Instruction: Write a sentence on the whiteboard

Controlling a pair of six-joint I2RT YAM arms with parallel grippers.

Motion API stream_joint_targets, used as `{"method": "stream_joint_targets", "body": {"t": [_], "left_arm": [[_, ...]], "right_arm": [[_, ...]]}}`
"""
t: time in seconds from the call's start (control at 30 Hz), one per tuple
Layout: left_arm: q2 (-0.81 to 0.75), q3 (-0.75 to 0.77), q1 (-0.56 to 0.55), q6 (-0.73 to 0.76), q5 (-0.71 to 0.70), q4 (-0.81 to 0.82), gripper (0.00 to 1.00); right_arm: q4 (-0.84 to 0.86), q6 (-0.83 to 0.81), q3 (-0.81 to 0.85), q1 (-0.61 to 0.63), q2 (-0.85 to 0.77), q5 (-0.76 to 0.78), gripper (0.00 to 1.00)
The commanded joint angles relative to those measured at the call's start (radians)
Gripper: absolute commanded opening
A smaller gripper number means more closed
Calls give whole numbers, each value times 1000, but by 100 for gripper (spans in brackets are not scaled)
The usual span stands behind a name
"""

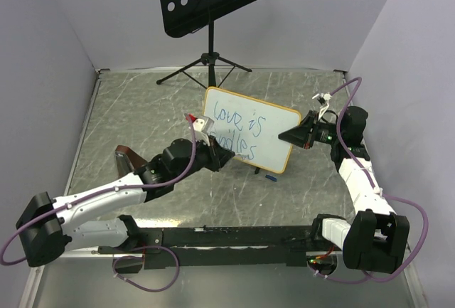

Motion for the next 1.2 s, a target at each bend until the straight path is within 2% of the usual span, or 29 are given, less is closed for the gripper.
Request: {"method": "stream_joint_targets", "body": {"t": [0.0,0.2,0.67,1.17], "left_arm": [[-75,22,7,12,34,38,1],[-106,24,14,-5,82,74,1],[-2,61,16,-21,246,242,1],[29,65,16,4,220,249,1]], "right_arm": [[61,14,22,4,-24,-85,0],[61,17,22,4,-24,-83,0],[58,11,24,4,-20,-86,0],[56,12,24,4,-20,-84,0]]}}
